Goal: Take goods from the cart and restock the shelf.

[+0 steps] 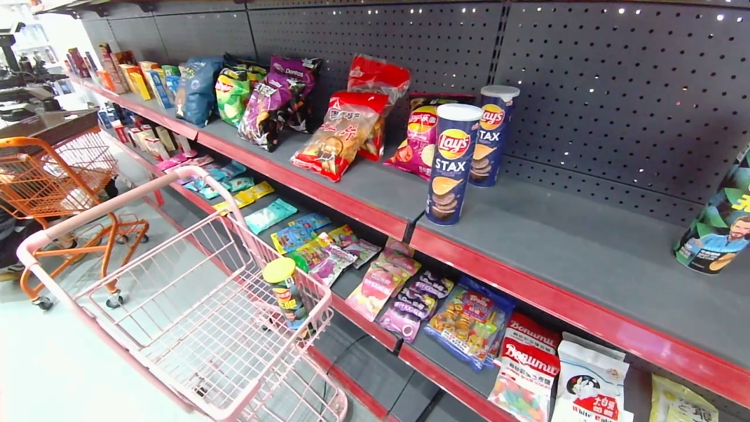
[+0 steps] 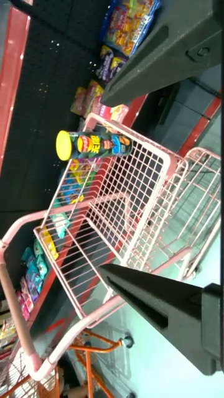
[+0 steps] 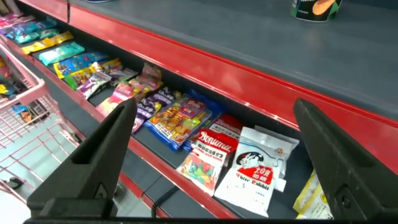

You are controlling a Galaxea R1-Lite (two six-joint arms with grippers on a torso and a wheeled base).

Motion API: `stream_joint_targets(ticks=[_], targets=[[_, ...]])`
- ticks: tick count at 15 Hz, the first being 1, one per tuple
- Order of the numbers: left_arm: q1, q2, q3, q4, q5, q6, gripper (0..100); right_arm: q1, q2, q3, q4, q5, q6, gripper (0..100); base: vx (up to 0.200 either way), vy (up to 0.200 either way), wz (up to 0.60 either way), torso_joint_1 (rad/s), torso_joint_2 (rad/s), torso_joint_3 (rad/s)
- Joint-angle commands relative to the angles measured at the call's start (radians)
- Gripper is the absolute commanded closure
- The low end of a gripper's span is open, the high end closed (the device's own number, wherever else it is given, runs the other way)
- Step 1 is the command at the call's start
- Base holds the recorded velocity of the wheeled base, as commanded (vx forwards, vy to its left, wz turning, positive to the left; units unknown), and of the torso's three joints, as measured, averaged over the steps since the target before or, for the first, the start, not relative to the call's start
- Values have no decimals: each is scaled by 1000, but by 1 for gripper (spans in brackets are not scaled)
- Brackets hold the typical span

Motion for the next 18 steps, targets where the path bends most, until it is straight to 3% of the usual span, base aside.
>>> stream_joint_targets(ticks=[1,17,18], targets=[[-1,0,0,0,1,0,0,-1,1,-1,0,0,0,0,0,0,0,-36,51,51],[-4,5,0,0,-2,3,0,-1,1,0,0,-3,3,0,0,0,0,-164,465,293],[-5,20,-43,-6,-10,1,0,-1,0,0,0,-5,4,0,0,0,0,-51,154,95]])
